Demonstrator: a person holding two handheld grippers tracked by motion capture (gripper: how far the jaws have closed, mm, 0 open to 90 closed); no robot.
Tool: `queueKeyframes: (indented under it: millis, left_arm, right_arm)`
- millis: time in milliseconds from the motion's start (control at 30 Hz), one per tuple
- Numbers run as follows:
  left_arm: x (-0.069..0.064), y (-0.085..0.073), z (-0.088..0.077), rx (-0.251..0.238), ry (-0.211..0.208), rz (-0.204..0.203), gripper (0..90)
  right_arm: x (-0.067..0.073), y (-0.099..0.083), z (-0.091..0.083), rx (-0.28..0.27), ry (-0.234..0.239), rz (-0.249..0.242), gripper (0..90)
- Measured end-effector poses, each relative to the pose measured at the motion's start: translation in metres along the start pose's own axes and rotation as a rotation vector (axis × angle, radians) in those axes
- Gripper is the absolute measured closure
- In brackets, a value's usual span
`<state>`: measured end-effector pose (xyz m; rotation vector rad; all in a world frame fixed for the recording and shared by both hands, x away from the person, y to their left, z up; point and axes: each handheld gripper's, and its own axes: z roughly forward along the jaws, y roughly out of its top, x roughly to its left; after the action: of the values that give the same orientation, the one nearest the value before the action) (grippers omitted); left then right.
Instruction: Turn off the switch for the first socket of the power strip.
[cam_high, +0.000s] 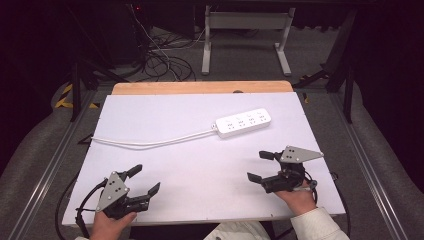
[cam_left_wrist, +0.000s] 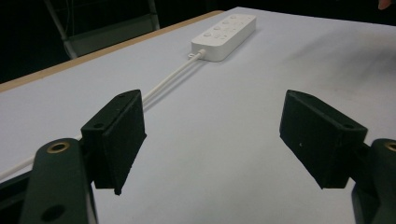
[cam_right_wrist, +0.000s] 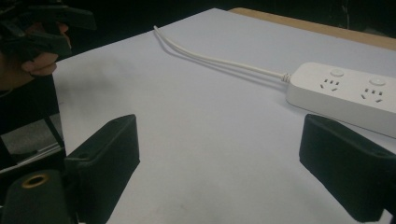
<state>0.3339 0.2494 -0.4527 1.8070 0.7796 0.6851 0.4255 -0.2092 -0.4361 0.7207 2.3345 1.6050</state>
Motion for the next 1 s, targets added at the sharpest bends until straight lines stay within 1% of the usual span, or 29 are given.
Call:
queueKeyframes:
  millis: [33,133,167,267,300,367,400,433,467,500,533,567,633,700,733,767,800,833,867,900,933,1000]
  left_arm:
    - [0.000,0.000,0.000,0.000,0.001,0.000,22.8]
    - [0.001,0.000,0.000,-0.001,0.003,0.009,22.8]
    - [0.001,0.000,0.000,-0.001,0.004,0.008,22.8]
    - [0.000,0.000,0.000,0.001,0.005,0.002,22.8]
    - [0.001,0.000,0.000,0.002,0.005,0.010,22.8]
    - [0.000,0.000,0.000,0.003,0.006,0.008,22.8]
    - [0.000,0.000,0.000,0.004,0.005,0.008,22.8]
    - [0.000,0.000,0.000,0.005,0.005,0.009,22.8]
    - [0.000,0.000,0.000,0.005,0.005,0.009,22.8]
    - [0.000,-0.001,0.000,0.007,0.004,0.007,22.8]
    - [0.001,0.000,0.000,0.010,0.005,0.013,22.8]
    - [0.001,-0.001,0.000,0.011,0.003,0.011,22.8]
    - [0.001,-0.001,0.001,0.016,0.001,0.006,22.4]
    - [0.001,-0.002,0.003,0.026,-0.002,0.004,22.3]
    - [0.003,-0.002,0.003,0.030,0.001,0.012,22.2]
    - [0.003,-0.002,0.003,0.030,0.001,0.012,22.2]
    - [0.002,-0.003,0.004,0.028,0.000,0.003,22.2]
    - [0.002,-0.003,0.004,0.027,-0.002,0.003,22.2]
    - [0.002,-0.003,0.004,0.029,-0.001,0.003,22.2]
    - [0.002,-0.003,0.004,0.027,0.000,0.005,22.2]
    - [0.002,-0.003,0.004,0.026,0.000,0.005,22.2]
    - [0.002,-0.003,0.004,0.027,0.000,0.010,22.0]
  right_arm:
    - [0.000,0.000,0.000,0.000,0.000,0.000,11.2]
    - [0.001,-0.010,0.000,-0.018,-0.006,-0.017,10.0]
    - [0.002,-0.012,0.000,-0.019,-0.016,-0.019,9.9]
    - [0.002,-0.018,0.000,-0.012,-0.043,-0.026,9.5]
    - [0.002,-0.018,0.000,-0.012,-0.043,-0.026,9.5]
    - [0.002,-0.025,0.001,0.010,-0.065,-0.024,10.9]
    - [0.002,-0.025,0.001,0.010,-0.065,-0.024,10.9]
    - [0.002,-0.027,0.001,0.015,-0.065,-0.016,11.7]
    - [0.001,-0.032,0.003,0.025,-0.065,0.015,13.4]
    - [0.001,-0.034,0.003,0.030,-0.061,0.030,13.4]
    - [0.001,-0.034,0.003,0.030,-0.061,0.030,13.4]
    - [0.000,-0.036,0.004,0.033,-0.060,0.036,13.5]
    - [0.000,-0.039,0.004,0.055,-0.081,0.034,13.1]
    - [0.000,-0.040,0.005,0.063,-0.088,0.031,12.8]
    - [0.001,-0.042,0.006,0.086,-0.100,0.030,12.5]
    - [0.000,-0.042,0.007,0.104,-0.098,0.044,11.8]
    - [-0.001,-0.043,0.009,0.125,-0.089,0.066,9.8]
    - [-0.003,-0.043,0.010,0.145,-0.076,0.082,7.8]
    - [-0.003,-0.043,0.010,0.145,-0.076,0.082,7.8]
    - [-0.006,-0.041,0.013,0.179,-0.064,0.087,4.4]
    - [-0.006,-0.041,0.013,0.179,-0.064,0.087,4.4]
    - [-0.008,-0.037,0.013,0.191,-0.066,0.064,1.5]
